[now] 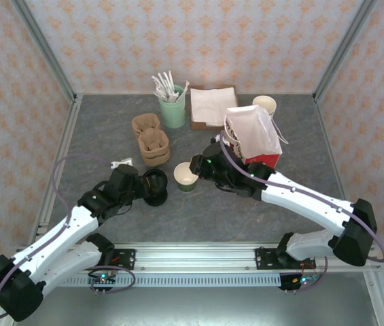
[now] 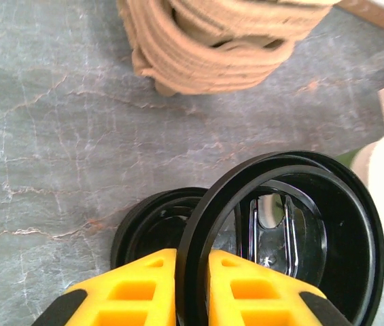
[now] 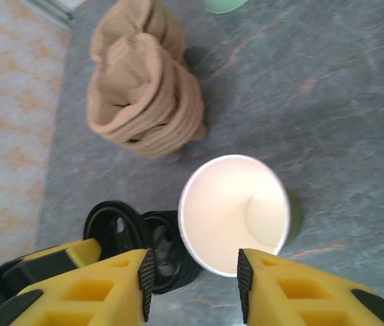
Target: Pack the takeout coffee
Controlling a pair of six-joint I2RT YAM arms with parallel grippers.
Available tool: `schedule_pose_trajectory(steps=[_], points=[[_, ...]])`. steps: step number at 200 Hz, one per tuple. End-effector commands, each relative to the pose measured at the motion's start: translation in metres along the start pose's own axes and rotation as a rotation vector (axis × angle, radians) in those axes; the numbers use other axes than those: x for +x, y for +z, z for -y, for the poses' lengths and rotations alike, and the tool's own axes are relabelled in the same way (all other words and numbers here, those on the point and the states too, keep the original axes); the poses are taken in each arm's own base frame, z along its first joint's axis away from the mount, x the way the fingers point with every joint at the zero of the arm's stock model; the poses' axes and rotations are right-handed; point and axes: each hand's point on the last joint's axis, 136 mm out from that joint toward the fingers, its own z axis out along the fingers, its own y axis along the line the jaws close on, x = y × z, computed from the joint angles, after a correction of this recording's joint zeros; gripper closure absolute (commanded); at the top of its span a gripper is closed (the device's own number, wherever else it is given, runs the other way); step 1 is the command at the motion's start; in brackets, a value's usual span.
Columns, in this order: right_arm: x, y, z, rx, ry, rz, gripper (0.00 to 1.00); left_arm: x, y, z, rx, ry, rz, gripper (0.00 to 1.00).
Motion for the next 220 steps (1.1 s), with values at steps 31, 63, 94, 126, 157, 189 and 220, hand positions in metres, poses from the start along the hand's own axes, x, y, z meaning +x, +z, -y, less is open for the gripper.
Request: schedule_pose_trajectory(steps=[31, 63, 94, 126, 157, 189, 220], points=[[0.002, -0.022, -0.043, -0.236, 0.027, -0.087, 0.6, -0.024, -0.038, 0.033, 0.119, 0.02, 0.008, 0.85], [0.011, -0.02, -0.059, -0.304, 0.001, -0.154, 0.6, -0.033, -0.054, 0.06, 0.224, 0.018, -0.013, 0.86], [0.018, -0.02, -0.069, -0.352, -0.017, -0.192, 0.6, -0.038, -0.064, 0.077, 0.267, 0.031, -0.03, 0.85], [0.02, -0.025, -0.078, -0.392, -0.037, -0.206, 0.6, -0.04, -0.068, 0.088, 0.283, 0.057, -0.04, 0.86], [0.021, -0.027, -0.082, -0.409, -0.044, -0.209, 0.6, -0.037, -0.067, 0.097, 0.295, 0.08, -0.049, 0.86], [0.022, -0.027, -0.08, -0.403, -0.047, -0.211, 0.62, -0.038, -0.069, 0.102, 0.306, 0.085, -0.047, 0.86], [0.022, -0.026, -0.077, -0.389, -0.046, -0.206, 0.72, -0.038, -0.071, 0.107, 0.318, 0.088, -0.048, 0.86]])
